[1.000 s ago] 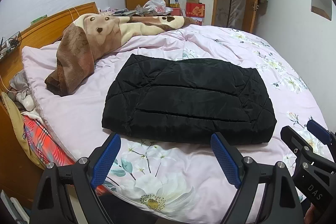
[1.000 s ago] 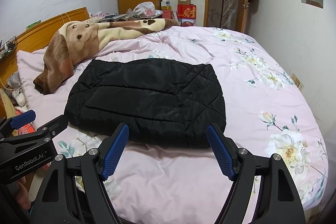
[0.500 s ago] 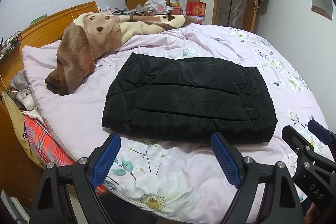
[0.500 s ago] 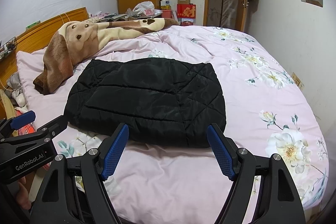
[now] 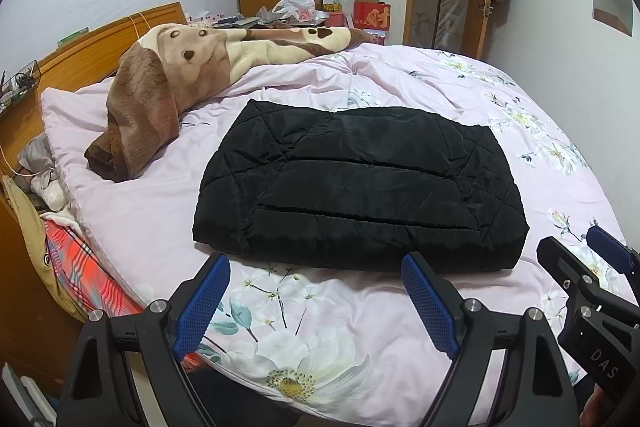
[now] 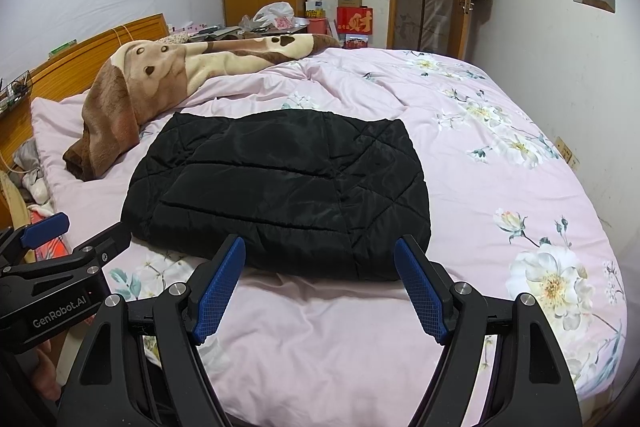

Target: Fold large clothes

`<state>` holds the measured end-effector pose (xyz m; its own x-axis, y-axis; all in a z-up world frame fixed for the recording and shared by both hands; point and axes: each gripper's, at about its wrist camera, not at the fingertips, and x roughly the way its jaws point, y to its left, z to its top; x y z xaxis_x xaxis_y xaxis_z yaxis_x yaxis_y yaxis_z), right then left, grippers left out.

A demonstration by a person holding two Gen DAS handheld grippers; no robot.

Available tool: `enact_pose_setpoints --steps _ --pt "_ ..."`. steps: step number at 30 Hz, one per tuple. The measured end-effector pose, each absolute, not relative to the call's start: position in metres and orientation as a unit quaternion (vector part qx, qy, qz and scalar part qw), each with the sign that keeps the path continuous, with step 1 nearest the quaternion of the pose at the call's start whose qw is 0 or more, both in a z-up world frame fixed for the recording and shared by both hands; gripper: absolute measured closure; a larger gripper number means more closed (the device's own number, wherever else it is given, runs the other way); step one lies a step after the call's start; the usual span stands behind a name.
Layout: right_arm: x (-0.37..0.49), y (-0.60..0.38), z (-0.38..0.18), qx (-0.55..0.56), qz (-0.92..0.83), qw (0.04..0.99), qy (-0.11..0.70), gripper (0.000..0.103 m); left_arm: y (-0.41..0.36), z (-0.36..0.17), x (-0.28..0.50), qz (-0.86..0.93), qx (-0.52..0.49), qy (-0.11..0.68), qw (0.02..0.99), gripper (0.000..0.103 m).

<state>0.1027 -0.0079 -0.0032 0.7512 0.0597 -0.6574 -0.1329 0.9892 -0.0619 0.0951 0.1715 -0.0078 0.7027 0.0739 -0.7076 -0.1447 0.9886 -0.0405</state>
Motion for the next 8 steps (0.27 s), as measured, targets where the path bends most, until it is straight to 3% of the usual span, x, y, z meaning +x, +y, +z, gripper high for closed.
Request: enact_pose_setpoints --steps 8 --pt "0.1024 -0.0084 -0.0037 -0.052 0.052 0.934 0.349 0.026 0.1714 -0.0080 0.0955 0.060 -0.045 0.381 0.921 0.015"
